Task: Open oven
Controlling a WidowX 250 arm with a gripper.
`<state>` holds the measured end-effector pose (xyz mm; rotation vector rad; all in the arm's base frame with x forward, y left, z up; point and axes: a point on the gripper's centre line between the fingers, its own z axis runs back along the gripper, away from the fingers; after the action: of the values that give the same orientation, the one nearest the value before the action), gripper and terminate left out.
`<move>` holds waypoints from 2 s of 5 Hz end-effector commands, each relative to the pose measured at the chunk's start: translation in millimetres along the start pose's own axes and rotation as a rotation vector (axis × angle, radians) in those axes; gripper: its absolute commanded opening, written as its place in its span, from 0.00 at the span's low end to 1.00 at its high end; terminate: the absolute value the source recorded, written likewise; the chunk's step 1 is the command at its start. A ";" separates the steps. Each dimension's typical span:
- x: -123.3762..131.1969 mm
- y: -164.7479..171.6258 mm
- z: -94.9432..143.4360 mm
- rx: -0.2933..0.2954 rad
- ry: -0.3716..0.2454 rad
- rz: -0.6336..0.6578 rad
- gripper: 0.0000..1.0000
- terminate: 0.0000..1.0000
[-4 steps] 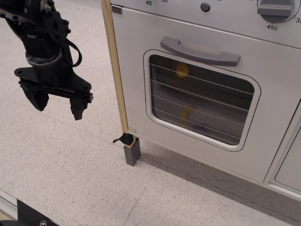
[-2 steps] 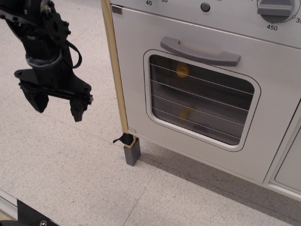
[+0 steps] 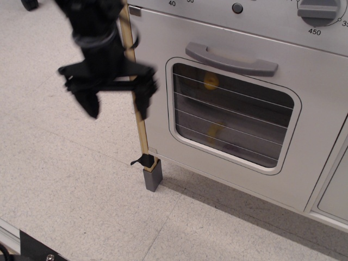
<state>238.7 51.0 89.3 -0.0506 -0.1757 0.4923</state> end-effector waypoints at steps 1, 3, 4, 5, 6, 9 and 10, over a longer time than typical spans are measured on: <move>42.8 -52.9 35.5 -0.163 -0.185 0.448 1.00 0.00; 69.0 -70.4 18.5 -0.197 -0.212 0.903 1.00 0.00; 79.4 -74.7 6.5 -0.239 -0.156 1.015 1.00 0.00; 87.4 -81.9 -4.4 -0.282 -0.101 1.046 1.00 0.00; 89.2 -89.6 -12.6 -0.293 -0.088 1.043 1.00 0.00; 87.2 -89.9 -30.6 -0.264 -0.068 1.031 1.00 0.00; 78.7 -80.0 -34.4 -0.238 -0.059 1.006 1.00 0.00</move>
<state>348.7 1.8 60.4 -0.3495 -0.2357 1.4800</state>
